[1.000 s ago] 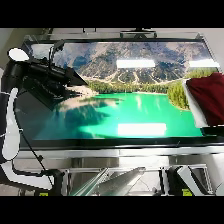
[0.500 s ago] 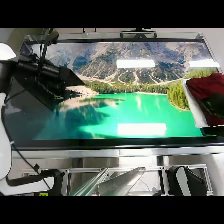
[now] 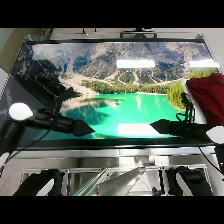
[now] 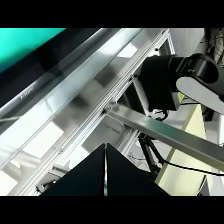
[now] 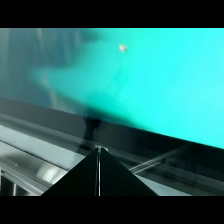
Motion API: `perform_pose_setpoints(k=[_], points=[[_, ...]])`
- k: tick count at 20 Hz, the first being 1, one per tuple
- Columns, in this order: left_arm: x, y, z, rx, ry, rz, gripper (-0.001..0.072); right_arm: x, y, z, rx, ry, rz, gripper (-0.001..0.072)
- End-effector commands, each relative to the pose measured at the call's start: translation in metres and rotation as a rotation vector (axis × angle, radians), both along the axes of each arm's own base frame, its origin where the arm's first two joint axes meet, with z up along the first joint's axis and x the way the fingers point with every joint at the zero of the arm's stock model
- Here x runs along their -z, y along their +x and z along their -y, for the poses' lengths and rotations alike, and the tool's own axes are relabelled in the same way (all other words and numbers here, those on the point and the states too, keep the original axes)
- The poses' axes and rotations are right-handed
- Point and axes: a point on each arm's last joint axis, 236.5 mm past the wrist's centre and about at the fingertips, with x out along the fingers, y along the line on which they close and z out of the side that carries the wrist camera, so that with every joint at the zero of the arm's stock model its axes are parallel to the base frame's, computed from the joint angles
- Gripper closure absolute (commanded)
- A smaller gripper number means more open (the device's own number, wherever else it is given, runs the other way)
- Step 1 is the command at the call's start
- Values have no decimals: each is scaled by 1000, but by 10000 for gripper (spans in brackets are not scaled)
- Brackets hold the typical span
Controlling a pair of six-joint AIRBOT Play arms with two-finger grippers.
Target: Fold the shirts.
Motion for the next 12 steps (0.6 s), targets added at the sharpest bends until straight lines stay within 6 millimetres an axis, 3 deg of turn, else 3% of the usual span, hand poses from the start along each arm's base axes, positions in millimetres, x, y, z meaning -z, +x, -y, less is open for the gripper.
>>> perform_pose_setpoints(k=[1,12], points=[[22,-17,-7,-51,6,-8,704,12,-5,-10,-2,17,-7,690],[-6,14,-40,-243,-16,139,704,8,-5,-13,1,42,-8,690]])
